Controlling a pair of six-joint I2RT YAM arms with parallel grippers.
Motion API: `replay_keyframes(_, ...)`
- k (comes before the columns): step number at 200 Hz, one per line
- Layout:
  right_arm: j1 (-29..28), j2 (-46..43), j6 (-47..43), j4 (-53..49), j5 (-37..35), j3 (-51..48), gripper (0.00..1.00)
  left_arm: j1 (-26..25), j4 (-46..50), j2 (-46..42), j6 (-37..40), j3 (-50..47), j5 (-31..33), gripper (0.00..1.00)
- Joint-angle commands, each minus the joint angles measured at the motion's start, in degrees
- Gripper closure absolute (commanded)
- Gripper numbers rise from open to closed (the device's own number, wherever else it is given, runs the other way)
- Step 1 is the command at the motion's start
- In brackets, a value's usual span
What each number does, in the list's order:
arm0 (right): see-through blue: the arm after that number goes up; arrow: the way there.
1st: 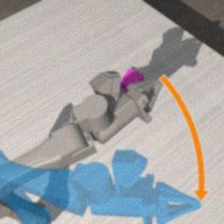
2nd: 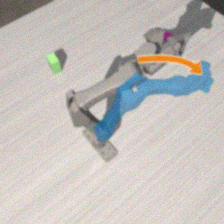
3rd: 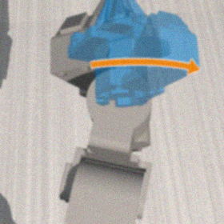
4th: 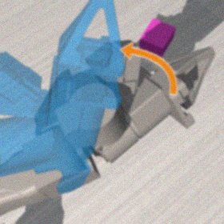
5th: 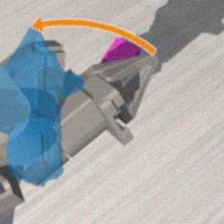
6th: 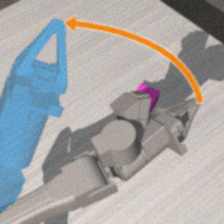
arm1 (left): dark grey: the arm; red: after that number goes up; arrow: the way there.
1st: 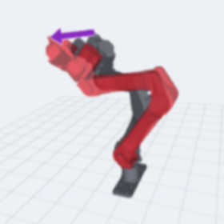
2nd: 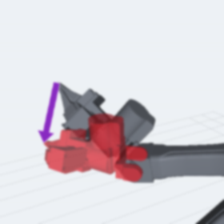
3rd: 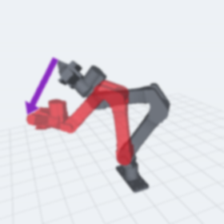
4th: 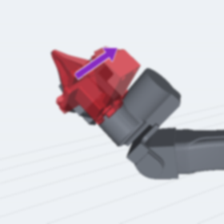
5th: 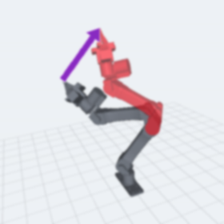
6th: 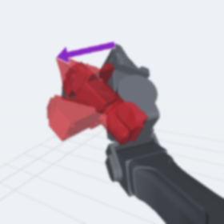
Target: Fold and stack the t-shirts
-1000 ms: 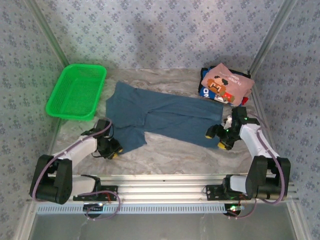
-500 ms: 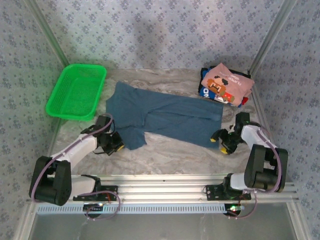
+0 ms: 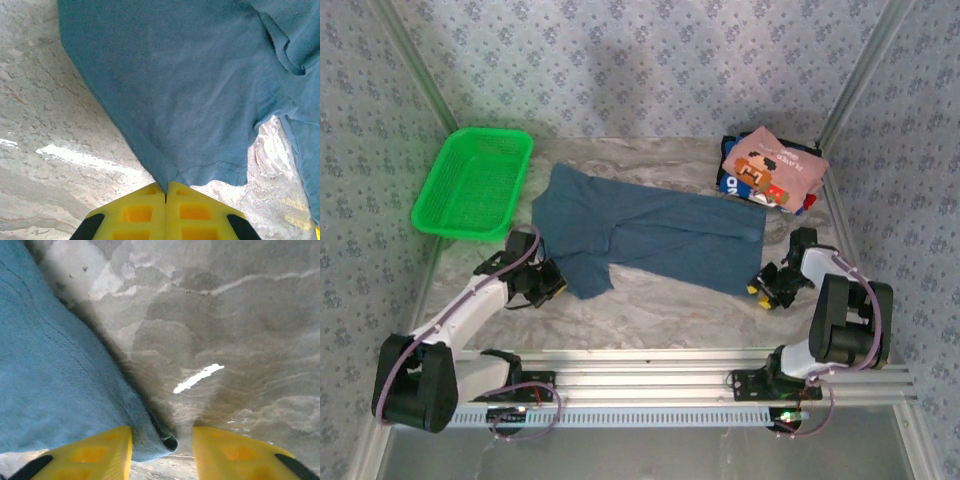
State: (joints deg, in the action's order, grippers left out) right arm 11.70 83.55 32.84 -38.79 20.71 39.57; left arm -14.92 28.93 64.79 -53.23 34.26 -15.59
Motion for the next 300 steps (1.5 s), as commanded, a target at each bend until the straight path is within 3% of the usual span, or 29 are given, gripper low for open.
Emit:
replay_keyframes(1,-2.3,3.5,0.46,8.14,4.25,-0.51,0.72,-0.11,1.94,-1.42,-0.29,0.96,0.66,1.0)
replay_keyframes(28,-2.3,3.41,0.16,7.13,4.35,0.94,0.89,-0.1,2.7,-2.34,-0.38,1.07,0.73,1.0)
replay_keyframes(57,-2.19,2.44,-1.29,4.61,3.81,1.82,1.0,-0.02,4.51,-4.46,-0.3,0.68,1.25,1.0)
replay_keyframes(100,-1.64,0.76,-2.63,0.29,3.77,1.81,1.0,1.87,8.39,-10.14,-0.05,-1.38,1.44,1.0)
replay_keyframes(142,-1.37,-5.87,-4.18,-9.6,0.08,4.72,1.0,3.67,16.57,-17.77,0.59,0.44,2.0,1.0)
replay_keyframes(208,-0.67,-17.11,-0.06,-17.0,-3.01,2.21,1.0,3.93,26.6,-27.02,-1.52,2.98,1.38,1.0)
replay_keyframes(245,0.04,-18.65,0.59,-16.32,-2.79,0.81,1.0,3.93,25.53,-26.31,-1.7,3.81,0.21,1.0)
replay_keyframes(300,0.02,-16.2,-0.27,-14.93,-2.96,4.43,1.0,4.41,18.92,-14.84,1.74,12.12,-2.06,1.0)
